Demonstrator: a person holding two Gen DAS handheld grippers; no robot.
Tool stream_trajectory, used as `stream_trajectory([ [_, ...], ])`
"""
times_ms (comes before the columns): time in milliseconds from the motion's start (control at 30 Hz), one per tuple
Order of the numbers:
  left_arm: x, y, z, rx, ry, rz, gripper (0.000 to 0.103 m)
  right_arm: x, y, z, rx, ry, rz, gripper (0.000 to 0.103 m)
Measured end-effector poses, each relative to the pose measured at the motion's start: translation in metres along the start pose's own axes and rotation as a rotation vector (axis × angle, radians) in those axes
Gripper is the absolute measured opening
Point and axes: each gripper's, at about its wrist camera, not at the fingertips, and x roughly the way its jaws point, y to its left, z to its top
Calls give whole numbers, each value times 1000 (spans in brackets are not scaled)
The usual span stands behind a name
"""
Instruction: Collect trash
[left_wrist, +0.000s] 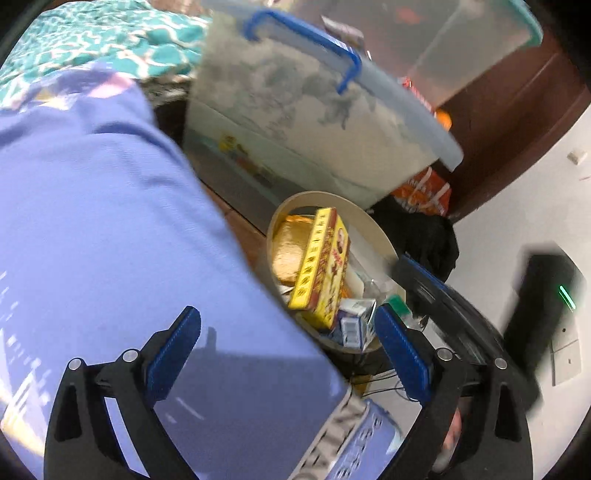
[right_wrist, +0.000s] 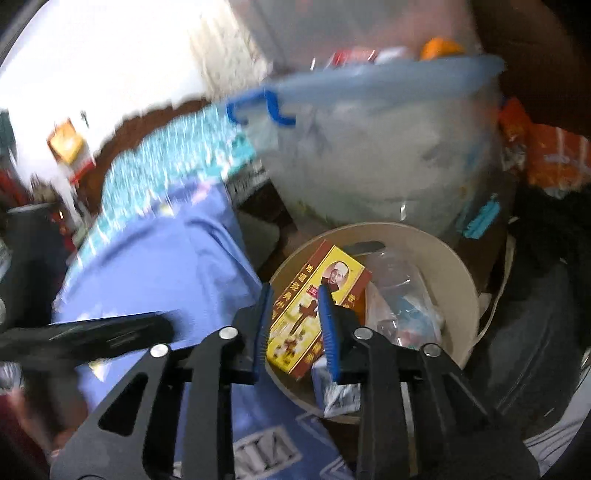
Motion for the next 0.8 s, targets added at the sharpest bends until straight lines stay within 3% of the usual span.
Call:
stream_trajectory([
  [100,-25,10,-15,-6,-22,6,89,56,-5,8,-13,184,-31,27],
  [200,-43,12,-31,19,-35,32,89,61,-9,19,48,215,-54,29],
  [300,-62,9,-51,76,-57,76,89,60,-3,16,29,236,-73,29],
  [367,-70,7,-60,108,-60,110,89,45,-1,11,47,200,-69,29],
  [533,-90,5,-87,162,-81,164,90,-19,21,-10,39,16,-76,31],
  [667,-109,7,-109,181,-113,206,92,-64,43,-52,83,-109,-48,61],
  [800,-131,13,-130,169,-158,238,94,-99,72,-105,100,-200,-47,64],
])
